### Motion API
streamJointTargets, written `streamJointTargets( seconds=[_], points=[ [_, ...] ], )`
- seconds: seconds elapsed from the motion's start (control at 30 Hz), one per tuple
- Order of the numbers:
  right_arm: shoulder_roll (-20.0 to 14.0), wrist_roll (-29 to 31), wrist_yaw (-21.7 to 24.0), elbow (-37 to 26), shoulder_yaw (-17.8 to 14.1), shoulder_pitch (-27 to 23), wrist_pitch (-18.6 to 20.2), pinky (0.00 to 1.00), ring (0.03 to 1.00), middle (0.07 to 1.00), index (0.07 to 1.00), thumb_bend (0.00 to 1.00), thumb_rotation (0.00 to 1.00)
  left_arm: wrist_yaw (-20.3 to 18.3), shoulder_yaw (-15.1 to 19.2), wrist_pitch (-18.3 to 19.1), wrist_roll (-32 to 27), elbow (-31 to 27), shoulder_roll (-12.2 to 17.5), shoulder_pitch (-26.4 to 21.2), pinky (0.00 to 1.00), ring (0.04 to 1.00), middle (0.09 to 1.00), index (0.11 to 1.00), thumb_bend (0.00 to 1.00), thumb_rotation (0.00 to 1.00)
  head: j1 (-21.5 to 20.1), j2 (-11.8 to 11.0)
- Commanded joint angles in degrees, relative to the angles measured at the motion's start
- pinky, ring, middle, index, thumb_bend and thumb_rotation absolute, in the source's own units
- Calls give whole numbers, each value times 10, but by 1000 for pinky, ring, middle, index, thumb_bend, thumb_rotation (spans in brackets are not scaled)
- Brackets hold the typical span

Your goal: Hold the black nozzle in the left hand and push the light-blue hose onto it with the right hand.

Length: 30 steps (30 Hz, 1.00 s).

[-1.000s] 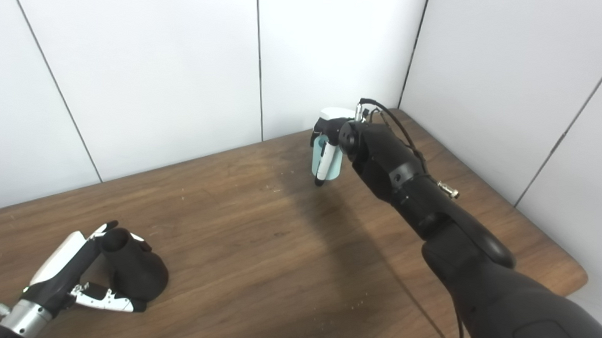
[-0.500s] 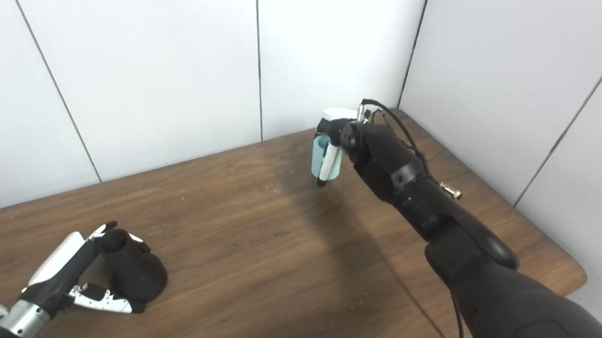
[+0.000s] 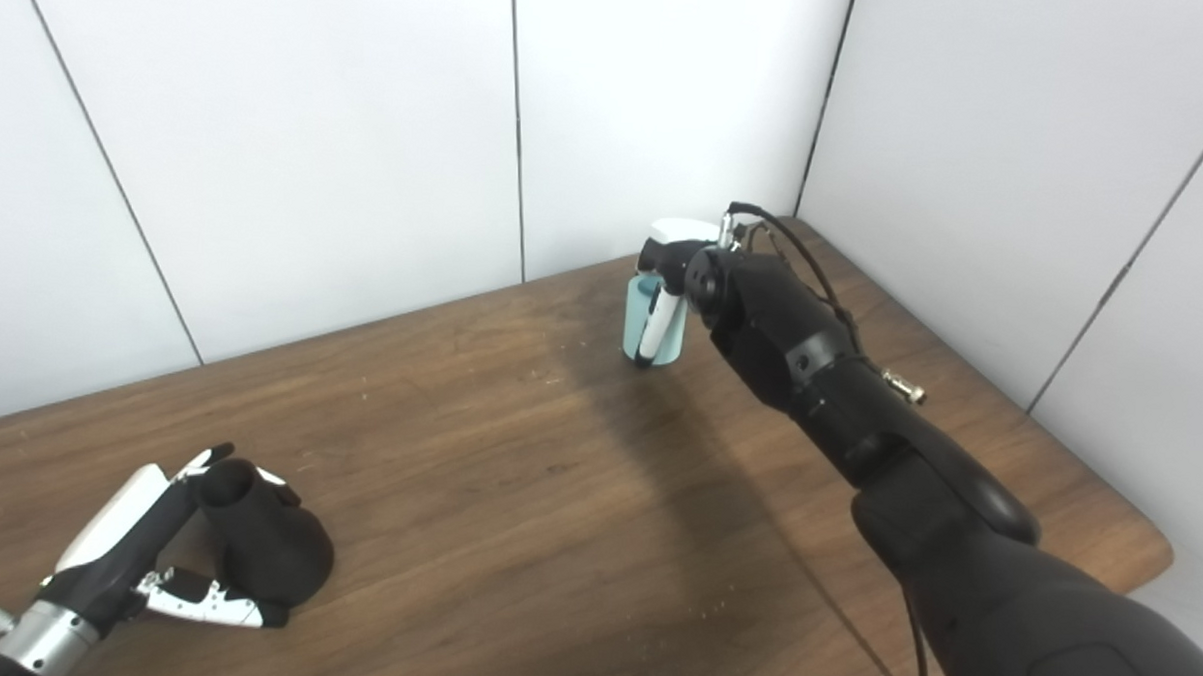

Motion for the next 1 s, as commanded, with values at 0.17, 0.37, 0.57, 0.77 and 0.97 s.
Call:
streamJointTargets(
  seconds=[0.17,0.37,0.57,0.77,0.97],
  points=[
    [-20,11,-49,-29,-22,-6,-18,340,446,499,483,503,0,-44,-12,33,21,6,26,23,1000,617,488,485,526,0,-1,6],
    [-21,13,-82,-28,-24,-1,-40,344,443,497,480,502,0,-43,-12,35,22,6,24,22,1000,617,488,485,526,0,1,8],
    [-25,23,-96,-37,-28,3,-63,348,459,480,477,503,0,-42,-13,39,24,1,18,26,1000,616,488,485,526,0,21,11],
    [-19,45,-32,-136,-29,-23,-51,327,444,485,498,501,0,-36,-21,47,36,1,4,23,1000,621,499,479,525,0,58,11],
    [-16,74,11,-233,-28,-37,-78,348,464,482,473,502,0,-36,-26,57,42,-2,-8,18,1000,620,499,478,525,0,111,18]
  ],
)
